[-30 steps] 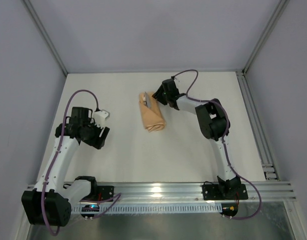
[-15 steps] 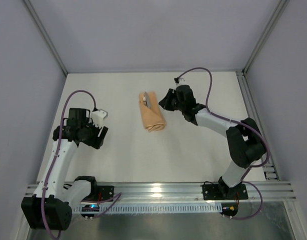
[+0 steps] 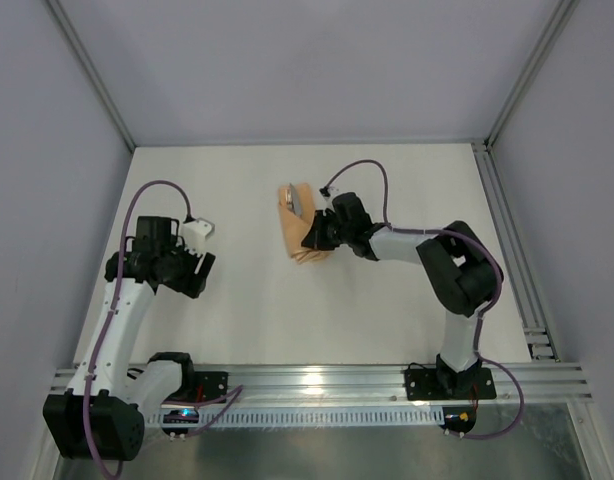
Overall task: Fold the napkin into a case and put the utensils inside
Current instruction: Smooth out the smaller rectangle-folded napkin at the center of the board, then reset both arms
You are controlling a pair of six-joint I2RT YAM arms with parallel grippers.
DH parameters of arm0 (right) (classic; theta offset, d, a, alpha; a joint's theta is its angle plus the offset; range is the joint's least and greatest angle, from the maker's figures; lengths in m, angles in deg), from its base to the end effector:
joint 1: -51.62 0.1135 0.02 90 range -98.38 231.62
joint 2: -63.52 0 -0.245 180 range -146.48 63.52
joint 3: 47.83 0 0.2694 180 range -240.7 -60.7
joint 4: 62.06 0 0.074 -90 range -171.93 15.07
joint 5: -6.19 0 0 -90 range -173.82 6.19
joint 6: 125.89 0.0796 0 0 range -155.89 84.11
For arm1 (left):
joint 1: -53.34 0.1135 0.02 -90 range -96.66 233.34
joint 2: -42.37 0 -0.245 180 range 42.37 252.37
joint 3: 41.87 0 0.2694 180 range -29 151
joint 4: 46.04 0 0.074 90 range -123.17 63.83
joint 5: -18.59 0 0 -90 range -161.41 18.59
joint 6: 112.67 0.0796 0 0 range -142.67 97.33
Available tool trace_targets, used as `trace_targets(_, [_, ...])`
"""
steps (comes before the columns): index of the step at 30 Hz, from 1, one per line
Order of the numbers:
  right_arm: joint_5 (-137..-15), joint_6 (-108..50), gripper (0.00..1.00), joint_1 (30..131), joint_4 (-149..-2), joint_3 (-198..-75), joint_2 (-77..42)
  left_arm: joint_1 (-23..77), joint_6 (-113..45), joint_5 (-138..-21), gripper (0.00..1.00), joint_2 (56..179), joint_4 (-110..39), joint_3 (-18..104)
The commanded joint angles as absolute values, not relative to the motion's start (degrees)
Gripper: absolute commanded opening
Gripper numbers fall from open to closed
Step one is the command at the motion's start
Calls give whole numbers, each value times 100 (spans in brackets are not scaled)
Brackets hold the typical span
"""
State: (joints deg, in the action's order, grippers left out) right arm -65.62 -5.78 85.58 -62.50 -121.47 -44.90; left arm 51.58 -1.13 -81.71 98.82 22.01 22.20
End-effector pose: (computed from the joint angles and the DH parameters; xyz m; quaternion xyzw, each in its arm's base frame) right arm 0.3518 0.2669 0.1060 -0.1021 0.8738 0.3599 0.3106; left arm 0.2262 -0.0212 0.2209 0.2169 0.9385 -0.0418 0.2653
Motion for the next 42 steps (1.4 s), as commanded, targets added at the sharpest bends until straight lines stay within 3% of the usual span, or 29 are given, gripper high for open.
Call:
trace_targets(1, [-6545, -487, 3, 8423, -5771, -11985, -4642, 5202, -34, -8213, 69, 9818, 2220, 2233])
trace_targets(14, [-6211, -257, 3, 8247, -5190, -11413, -5012, 5211, -26, -8178, 69, 9783, 2202, 2197])
trace_targets(23, [-5947, -749, 7, 8256, -5857, -11721, -4205, 5273, -52, -7994, 69, 9757, 2124, 2197])
trace_targets(26, [-5929, -890, 23, 8256, -6200, -11905, -3669, 5299, -78, -7897, 70, 9722, 2036, 2189])
trace_targets(27, [-5964, -978, 38, 8256, -6392, -11958, -3519, 5317, -96, -7836, 70, 9713, 2027, 2171])
trace_targets(28, [-6008, -1022, 44, 8238, -6490, -12054, -3396, 5317, -96, -7800, 70, 9722, 2009, 2171])
trace_targets(29, [-6104, -1040, 58, 8203, -6665, -12099, -3177, 5308, -113, -7678, 70, 9722, 1992, 2154])
trace_targets(30, [-6192, -1031, 58, 8160, -6745, -12116, -3071, 5308, -157, -7607, 71, 9730, 1974, 2145])
trace_targets(31, [-6289, -1014, 78, 8124, -6815, -12134, -2991, 5317, -166, -7528, 72, 9722, 1922, 2136])
trace_targets(34, [-7061, -944, 93, 8010, -7123, -11995, -2658, 5589, -280, -7204, 80, 9695, 1825, 2092])
trace_targets(37, [-7922, -882, 97, 7966, -7360, -11723, -2271, 5738, -368, -6967, 88, 9590, 1746, 2004])
trace_targets(38, [-8159, -864, 98, 7957, -7448, -11643, -2061, 5808, -386, -6895, 99, 9529, 1693, 1934])
trace_targets(39, [-8675, -829, 99, 7948, -7632, -11590, -1963, 5844, -412, -6764, 99, 9485, 1658, 1908])
trace_targets(42, [-8725, -733, 99, 7686, -7852, -11379, -1613, 5923, -535, -6324, 99, 9336, 1465, 1820])
